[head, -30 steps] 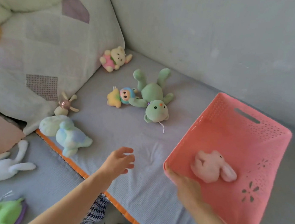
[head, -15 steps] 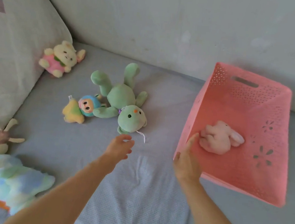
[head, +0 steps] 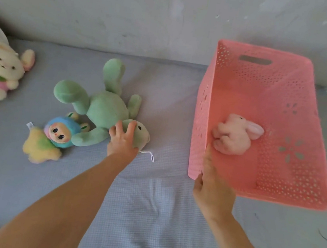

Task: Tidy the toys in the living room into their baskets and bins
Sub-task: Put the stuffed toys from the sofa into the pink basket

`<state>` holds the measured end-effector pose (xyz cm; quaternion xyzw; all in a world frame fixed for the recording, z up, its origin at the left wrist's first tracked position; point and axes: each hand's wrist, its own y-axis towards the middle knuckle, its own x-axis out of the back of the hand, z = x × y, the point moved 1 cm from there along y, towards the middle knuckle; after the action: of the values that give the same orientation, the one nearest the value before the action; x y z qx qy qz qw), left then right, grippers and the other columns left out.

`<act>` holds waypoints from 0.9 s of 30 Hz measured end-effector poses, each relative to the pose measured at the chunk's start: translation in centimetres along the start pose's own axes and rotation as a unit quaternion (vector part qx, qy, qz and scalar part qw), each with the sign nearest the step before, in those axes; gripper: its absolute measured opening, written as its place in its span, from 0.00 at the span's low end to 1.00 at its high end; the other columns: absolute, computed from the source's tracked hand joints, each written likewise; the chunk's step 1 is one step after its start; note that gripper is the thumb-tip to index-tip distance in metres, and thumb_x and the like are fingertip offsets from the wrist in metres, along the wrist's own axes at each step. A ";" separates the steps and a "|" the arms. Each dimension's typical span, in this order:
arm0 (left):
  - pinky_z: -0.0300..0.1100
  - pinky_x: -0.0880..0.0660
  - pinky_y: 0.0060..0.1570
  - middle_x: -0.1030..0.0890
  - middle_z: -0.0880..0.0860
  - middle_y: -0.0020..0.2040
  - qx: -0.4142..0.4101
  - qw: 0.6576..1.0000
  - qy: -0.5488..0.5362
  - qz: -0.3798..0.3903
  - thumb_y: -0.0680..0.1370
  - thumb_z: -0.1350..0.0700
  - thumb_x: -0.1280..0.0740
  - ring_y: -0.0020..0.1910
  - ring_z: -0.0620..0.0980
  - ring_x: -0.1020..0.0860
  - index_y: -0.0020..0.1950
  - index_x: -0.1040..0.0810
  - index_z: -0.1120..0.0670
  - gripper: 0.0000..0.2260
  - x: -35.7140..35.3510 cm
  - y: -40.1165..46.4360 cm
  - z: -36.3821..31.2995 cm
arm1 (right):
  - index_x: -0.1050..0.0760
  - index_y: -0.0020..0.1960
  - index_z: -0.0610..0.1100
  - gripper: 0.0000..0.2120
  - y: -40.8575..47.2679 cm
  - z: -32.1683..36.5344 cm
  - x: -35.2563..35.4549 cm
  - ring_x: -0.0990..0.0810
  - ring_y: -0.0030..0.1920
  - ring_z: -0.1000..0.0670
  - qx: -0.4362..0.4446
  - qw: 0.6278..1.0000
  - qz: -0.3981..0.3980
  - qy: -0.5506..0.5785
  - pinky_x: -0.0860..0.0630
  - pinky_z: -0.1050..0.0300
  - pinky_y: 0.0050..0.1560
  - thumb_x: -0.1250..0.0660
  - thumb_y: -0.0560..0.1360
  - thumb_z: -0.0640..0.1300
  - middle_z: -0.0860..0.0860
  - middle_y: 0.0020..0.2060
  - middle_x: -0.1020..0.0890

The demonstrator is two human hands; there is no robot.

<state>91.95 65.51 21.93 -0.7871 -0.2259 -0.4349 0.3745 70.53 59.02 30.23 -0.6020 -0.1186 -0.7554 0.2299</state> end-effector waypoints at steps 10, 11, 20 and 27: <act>0.46 0.32 0.37 0.28 0.57 0.58 -0.184 0.958 -0.137 -0.174 0.66 0.65 0.32 0.54 0.59 0.27 0.59 0.32 0.50 0.23 7.9 -2.3 -2.2 | 0.37 0.71 0.43 0.43 0.0 -0.2 0.0 0.38 0.22 0.57 0.022 0.999 0.004 0.032 0.44 0.66 0.20 0.24 0.60 0.35 0.55 0.24 0.28; 0.46 0.32 0.37 0.28 0.56 0.58 -0.222 0.948 -0.139 -0.183 0.66 0.63 0.34 0.54 0.58 0.27 0.57 0.34 0.48 0.23 9.5 -2.6 -3.4 | 0.41 0.72 0.44 0.45 0.0 -0.3 0.1 0.36 0.22 0.56 0.026 0.999 0.005 0.033 0.40 0.66 0.20 0.24 0.59 0.35 0.56 0.25 0.27; 0.39 0.34 0.34 0.31 0.52 0.59 -0.572 0.784 0.061 -0.234 0.67 0.62 0.41 0.55 0.53 0.30 0.57 0.33 0.50 0.19 16.0 -5.1 -13.7 | 0.42 0.72 0.52 0.52 -4.9 -5.0 1.4 0.25 0.27 0.60 0.157 0.986 0.040 0.026 0.26 0.67 0.37 0.23 0.53 0.37 0.61 0.28 0.23; 0.33 0.36 0.19 0.21 0.55 0.47 -0.639 0.747 0.179 -0.040 0.59 0.66 0.28 0.42 0.55 0.21 0.54 0.32 0.49 0.28 9.2 -6.8 -16.3 | 0.35 0.66 0.58 0.41 -8.3 -9.3 3.3 0.25 0.37 0.60 0.193 0.979 0.067 -0.015 0.29 0.72 0.45 0.26 0.56 0.44 0.65 0.36 0.18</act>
<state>83.64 57.15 38.02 -0.7408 0.1443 -0.6249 -0.1998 57.94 61.30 31.88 -0.5640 -0.2245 -0.6923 0.3901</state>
